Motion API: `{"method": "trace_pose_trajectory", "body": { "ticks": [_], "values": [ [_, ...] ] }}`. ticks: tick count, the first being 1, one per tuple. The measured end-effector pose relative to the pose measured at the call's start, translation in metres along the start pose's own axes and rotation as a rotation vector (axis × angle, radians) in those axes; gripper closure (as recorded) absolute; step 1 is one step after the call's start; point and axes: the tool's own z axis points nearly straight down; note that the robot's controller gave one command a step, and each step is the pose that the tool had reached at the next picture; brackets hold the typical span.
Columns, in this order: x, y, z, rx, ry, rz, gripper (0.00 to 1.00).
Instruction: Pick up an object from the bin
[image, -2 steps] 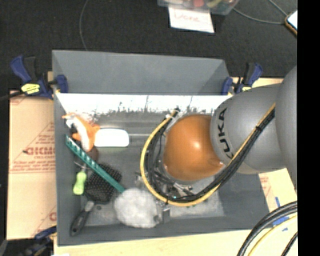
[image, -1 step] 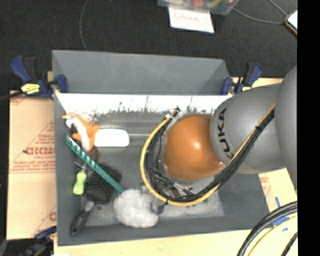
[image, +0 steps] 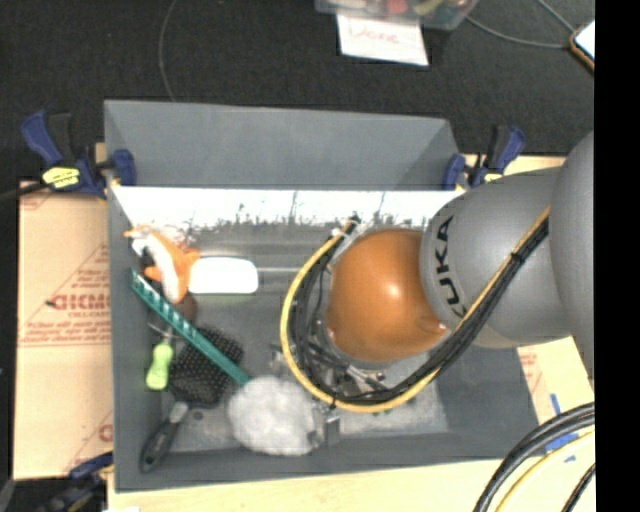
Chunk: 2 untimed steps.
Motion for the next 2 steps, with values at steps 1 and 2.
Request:
{"method": "trace_pose_trajectory", "body": {
  "ticks": [1,2],
  "values": [
    [0.0001,0.0,0.0,0.0,0.0,0.001,0.0],
    [0.0001,0.0,0.0001,0.0,0.0,0.001,0.0]
  ]
}}
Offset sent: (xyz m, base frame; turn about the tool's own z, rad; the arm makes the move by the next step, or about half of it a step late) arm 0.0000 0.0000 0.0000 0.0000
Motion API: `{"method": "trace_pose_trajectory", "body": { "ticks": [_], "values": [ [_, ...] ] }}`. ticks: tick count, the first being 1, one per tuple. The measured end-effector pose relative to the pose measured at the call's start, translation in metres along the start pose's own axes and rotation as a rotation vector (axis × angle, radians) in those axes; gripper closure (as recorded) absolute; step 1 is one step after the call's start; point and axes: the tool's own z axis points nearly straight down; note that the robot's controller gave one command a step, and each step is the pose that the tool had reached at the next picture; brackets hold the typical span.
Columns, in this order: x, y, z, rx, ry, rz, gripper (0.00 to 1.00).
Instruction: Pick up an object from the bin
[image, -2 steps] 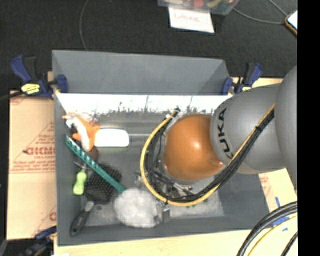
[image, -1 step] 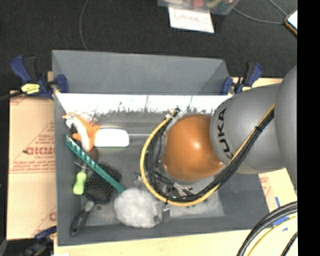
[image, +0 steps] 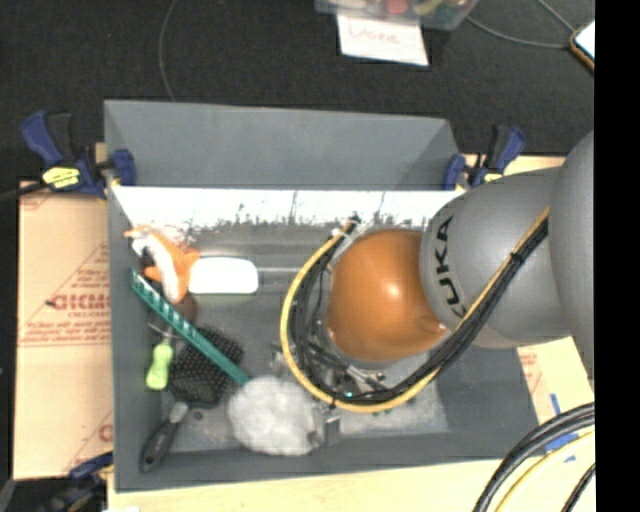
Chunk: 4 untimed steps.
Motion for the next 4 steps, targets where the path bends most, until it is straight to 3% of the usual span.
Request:
{"method": "trace_pose_trajectory", "body": {
  "ticks": [2,3,4],
  "values": [
    [0.0,-0.0001,0.0,0.0,0.0,0.001,0.0],
    [-0.0002,-0.0003,-0.0002,0.0,-0.001,0.002,1.0],
    [0.0001,-0.0001,0.0,0.0,0.0,0.003,0.0]
  ]
}}
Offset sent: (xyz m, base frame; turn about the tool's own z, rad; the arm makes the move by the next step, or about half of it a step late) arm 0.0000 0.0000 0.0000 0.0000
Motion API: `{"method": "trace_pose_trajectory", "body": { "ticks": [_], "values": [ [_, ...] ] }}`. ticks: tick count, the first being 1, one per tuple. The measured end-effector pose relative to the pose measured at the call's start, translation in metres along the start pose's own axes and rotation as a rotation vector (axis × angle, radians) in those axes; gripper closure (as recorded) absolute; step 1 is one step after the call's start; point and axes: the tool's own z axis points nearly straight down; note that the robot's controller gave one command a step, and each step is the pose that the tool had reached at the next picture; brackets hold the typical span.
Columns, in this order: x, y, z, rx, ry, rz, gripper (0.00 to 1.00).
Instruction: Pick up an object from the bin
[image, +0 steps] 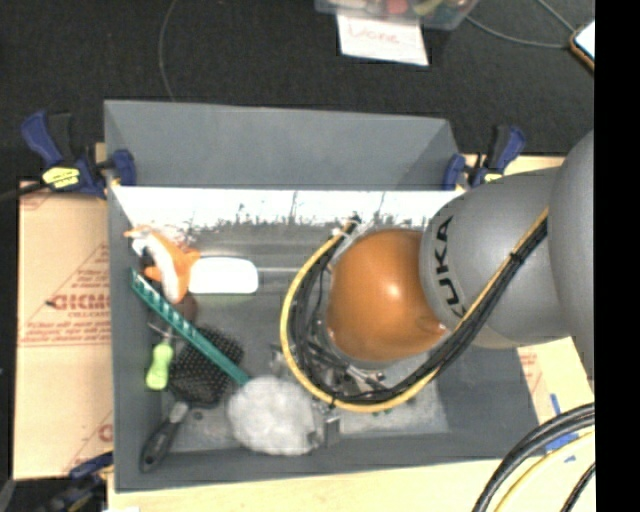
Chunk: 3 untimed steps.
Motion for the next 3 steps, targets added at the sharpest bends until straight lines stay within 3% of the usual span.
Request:
{"method": "trace_pose_trajectory", "body": {
  "ticks": [2,3],
  "values": [
    [0.0,0.0,0.0,0.0,0.0,0.0,0.0],
    [-0.006,0.014,-0.008,0.002,0.001,-0.054,0.0]
  ]
}}
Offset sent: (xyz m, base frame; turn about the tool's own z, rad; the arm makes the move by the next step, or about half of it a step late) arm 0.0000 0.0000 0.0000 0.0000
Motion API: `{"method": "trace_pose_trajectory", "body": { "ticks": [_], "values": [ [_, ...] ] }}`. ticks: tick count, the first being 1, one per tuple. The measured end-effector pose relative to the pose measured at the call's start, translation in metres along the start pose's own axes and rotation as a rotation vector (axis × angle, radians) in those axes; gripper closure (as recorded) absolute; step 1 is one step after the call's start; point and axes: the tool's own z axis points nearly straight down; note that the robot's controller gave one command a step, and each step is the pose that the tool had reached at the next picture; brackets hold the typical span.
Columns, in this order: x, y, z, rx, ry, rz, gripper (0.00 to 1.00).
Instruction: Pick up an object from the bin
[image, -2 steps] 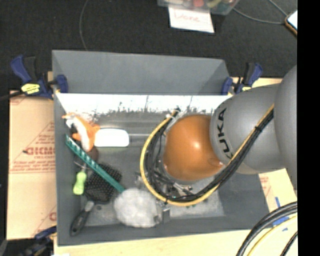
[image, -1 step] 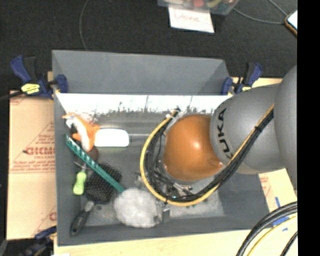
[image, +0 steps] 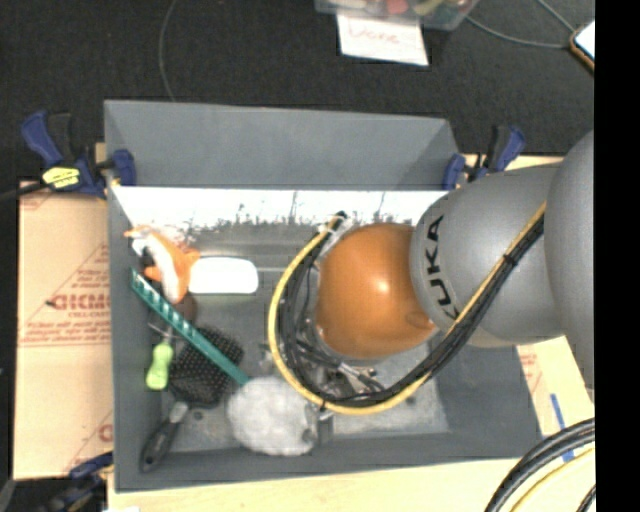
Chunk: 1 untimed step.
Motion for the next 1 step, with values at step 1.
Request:
{"method": "trace_pose_trajectory", "body": {
  "ticks": [1],
  "values": [
    [0.0099,-0.0446,0.0332,0.0,0.001,-0.303,0.0]
  ]
}}
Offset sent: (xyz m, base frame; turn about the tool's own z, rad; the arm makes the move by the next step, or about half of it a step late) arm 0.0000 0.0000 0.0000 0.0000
